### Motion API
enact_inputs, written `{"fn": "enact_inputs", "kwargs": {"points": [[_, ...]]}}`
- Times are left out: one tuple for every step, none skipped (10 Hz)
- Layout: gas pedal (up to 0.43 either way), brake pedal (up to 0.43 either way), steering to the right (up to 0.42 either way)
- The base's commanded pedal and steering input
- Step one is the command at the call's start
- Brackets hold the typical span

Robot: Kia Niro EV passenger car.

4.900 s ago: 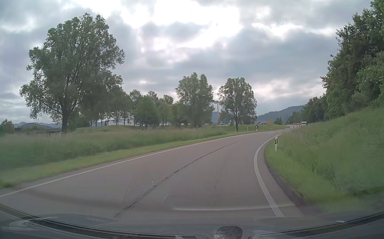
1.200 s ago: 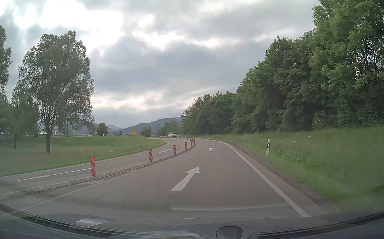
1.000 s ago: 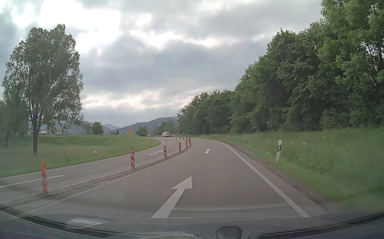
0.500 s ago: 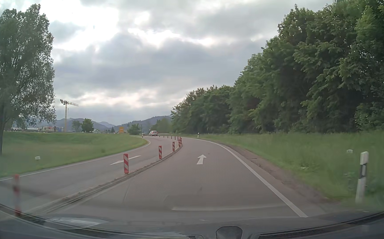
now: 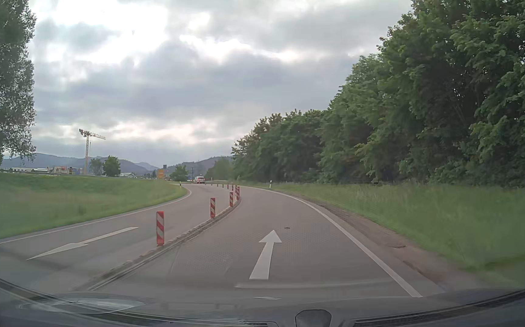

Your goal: Follow the waypoints while adhering to traffic rules and regulations

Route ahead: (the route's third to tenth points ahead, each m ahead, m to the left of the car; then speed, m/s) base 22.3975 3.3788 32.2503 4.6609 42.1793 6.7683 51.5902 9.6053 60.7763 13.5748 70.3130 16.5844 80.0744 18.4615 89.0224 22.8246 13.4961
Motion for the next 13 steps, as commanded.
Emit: {"fn": "enact_inputs", "kwargs": {"points": [[0.11,0.0,-0.012],[0.11,0.0,-0.012],[0.11,0.0,-0.013],[0.11,0.0,-0.014],[0.11,0.0,-0.014],[0.11,0.0,-0.014],[0.11,0.0,-0.014],[0.11,0.0,-0.014],[0.11,0.0,-0.016],[0.11,0.0,-0.018],[0.11,0.0,-0.021],[0.11,0.0,-0.022],[0.11,0.0,-0.024]]}}
